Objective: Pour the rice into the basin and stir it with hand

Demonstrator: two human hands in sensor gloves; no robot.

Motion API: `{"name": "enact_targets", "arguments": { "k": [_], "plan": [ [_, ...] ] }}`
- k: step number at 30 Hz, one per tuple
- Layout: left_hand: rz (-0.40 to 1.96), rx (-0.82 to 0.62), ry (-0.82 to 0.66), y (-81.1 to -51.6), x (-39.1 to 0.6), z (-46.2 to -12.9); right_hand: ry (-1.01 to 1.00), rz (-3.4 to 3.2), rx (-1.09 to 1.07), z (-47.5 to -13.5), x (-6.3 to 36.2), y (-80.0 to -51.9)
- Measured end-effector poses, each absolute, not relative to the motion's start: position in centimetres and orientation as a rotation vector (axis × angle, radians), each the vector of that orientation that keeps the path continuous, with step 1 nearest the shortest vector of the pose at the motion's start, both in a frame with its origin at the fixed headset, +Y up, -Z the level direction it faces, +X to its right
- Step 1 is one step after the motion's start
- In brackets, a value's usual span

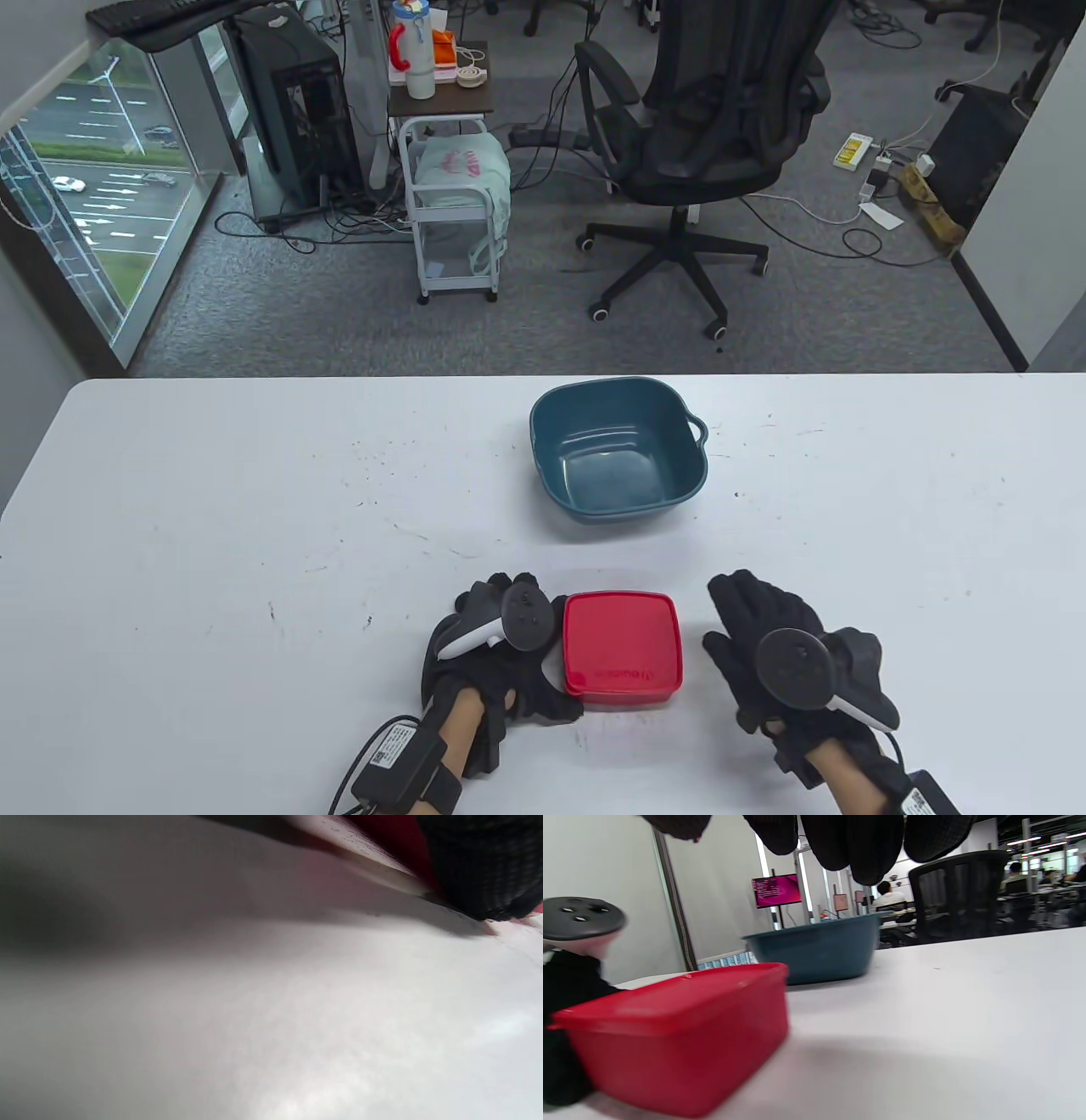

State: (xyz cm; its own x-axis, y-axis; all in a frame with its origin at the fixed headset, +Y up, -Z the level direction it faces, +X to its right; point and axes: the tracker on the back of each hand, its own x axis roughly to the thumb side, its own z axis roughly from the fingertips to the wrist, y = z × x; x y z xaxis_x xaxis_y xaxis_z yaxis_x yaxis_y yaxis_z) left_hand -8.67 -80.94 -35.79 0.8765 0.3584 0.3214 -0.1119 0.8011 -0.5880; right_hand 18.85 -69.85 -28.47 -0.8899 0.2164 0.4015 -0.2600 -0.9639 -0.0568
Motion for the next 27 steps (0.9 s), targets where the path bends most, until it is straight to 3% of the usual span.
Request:
{"name": "enact_targets", "arguments": {
  "k": [4,10,13,24,27],
  "plan": [
    [0.259,-0.597,-0.437,-80.9,-8.7,-35.8,-0.066,2.907,0.746,-28.3,12.6,-69.6],
    [0.257,-0.612,-0.431,-81.0,-8.9,-35.7,0.281,3.063,0.781,-29.3,6.9,-73.5],
    [0.262,-0.618,-0.432,-81.0,-8.9,-35.7,0.149,3.194,0.823,-28.4,5.6,-74.2],
    [0.268,-0.636,-0.434,-81.0,-9.0,-35.8,0.051,3.381,0.981,-27.6,3.7,-74.2],
    [0.265,-0.636,-0.432,-81.0,-9.0,-35.7,-0.067,3.397,1.014,-27.5,3.5,-74.4]
  ]
}}
